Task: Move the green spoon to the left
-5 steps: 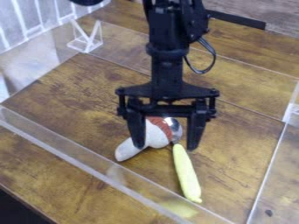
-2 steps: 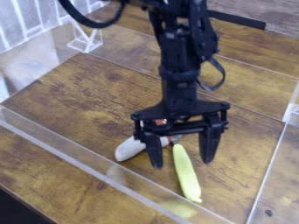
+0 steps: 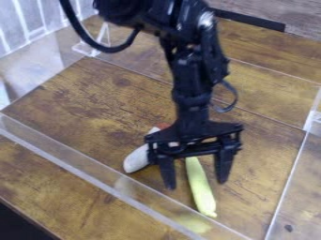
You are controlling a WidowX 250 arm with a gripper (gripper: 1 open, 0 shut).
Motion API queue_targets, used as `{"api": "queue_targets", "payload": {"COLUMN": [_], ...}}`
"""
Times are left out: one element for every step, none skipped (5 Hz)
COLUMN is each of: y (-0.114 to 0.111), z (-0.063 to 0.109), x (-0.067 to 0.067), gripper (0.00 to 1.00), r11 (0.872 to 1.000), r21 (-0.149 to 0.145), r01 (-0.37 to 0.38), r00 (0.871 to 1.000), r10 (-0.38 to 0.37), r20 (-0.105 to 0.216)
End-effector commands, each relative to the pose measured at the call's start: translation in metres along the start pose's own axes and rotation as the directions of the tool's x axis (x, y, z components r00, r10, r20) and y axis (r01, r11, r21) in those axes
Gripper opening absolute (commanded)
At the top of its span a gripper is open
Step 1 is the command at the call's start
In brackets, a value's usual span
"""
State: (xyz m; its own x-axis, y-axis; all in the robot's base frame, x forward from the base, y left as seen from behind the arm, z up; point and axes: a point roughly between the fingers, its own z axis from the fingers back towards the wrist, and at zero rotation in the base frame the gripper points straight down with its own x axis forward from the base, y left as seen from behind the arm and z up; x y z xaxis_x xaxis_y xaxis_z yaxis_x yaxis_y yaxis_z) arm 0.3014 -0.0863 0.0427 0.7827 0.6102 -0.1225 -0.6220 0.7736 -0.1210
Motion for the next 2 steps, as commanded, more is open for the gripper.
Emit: {"api": "queue_targets", "payload": {"y": [-0.0016,-0.0039], "z": [0.0008,-0.0041], "x": [0.0061,0.0051], "gripper": [1.0,1.0], "r11": [0.999,0.998], "r21": [-0.037,-0.042], "r01": [0.016,0.037], "r00": [1.0,0.999], "r10": [-0.016,-0.037], "r20": [0.004,-0.013]}}
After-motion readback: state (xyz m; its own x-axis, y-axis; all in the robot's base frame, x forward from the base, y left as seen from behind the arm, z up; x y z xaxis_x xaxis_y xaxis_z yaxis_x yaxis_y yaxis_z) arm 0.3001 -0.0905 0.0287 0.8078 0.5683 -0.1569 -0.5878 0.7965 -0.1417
